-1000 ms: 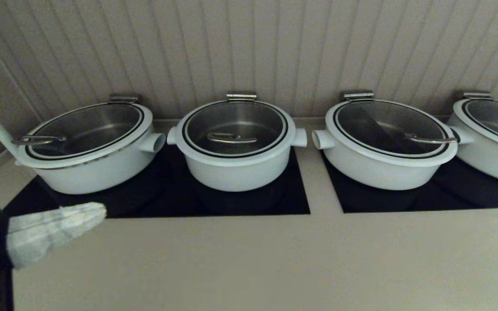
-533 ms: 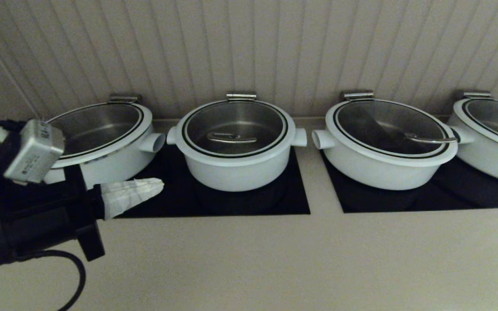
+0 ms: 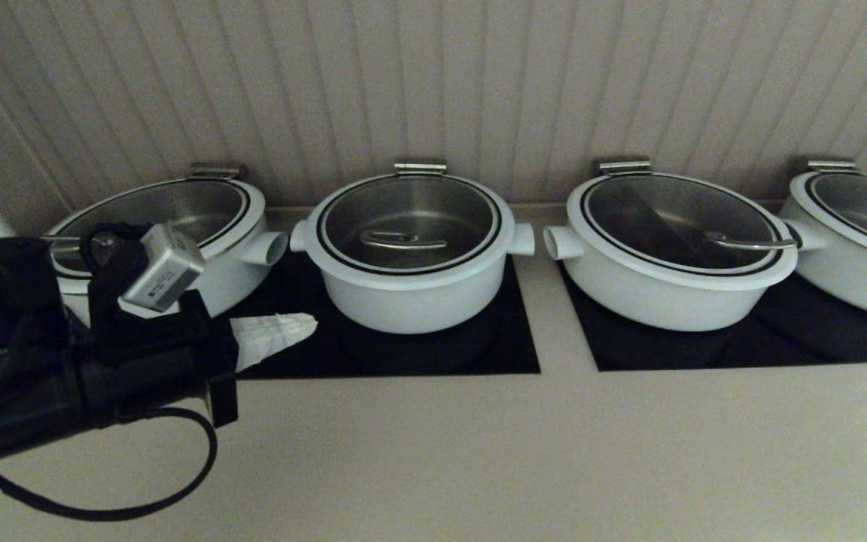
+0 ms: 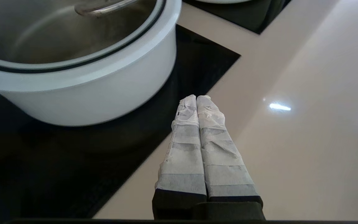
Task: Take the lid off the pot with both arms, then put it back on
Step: Open the food pot lid a small opening with the left arm
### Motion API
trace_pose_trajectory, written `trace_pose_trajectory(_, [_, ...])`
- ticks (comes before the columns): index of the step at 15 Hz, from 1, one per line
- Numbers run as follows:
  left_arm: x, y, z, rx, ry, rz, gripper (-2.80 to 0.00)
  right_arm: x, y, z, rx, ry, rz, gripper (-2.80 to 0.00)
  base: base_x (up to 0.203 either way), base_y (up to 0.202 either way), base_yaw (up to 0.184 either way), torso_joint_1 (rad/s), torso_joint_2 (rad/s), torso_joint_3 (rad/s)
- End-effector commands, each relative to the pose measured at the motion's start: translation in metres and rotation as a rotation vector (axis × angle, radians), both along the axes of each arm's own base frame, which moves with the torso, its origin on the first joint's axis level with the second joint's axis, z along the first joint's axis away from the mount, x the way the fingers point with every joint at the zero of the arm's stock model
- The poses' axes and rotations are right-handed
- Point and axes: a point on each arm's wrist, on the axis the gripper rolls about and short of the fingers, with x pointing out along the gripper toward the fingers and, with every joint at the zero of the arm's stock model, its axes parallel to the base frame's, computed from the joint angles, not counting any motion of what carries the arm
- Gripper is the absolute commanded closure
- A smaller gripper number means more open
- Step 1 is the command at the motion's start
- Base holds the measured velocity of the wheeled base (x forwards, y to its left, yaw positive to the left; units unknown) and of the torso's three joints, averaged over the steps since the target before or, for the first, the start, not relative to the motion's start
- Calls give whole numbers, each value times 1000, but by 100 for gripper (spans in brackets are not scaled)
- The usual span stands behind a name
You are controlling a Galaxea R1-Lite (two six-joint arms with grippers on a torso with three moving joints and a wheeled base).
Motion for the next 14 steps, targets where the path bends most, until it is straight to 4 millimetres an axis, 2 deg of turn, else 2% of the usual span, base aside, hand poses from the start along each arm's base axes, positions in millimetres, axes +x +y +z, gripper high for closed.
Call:
trace_pose_trajectory(1, [12, -8, -2, 0, 16, -25, 0, 0, 0, 0, -1, -1, 1, 0, 0, 0, 0, 0, 0, 0])
trace_pose_trajectory(6, [25, -28, 0, -1, 14, -86, 0, 0, 0, 0, -1, -1, 1, 0, 0, 0, 0, 0, 0, 0])
trace_pose_trajectory(14, [48, -38, -7, -4, 11, -92, 0, 0, 0, 0, -1, -1, 1, 0, 0, 0, 0, 0, 0, 0])
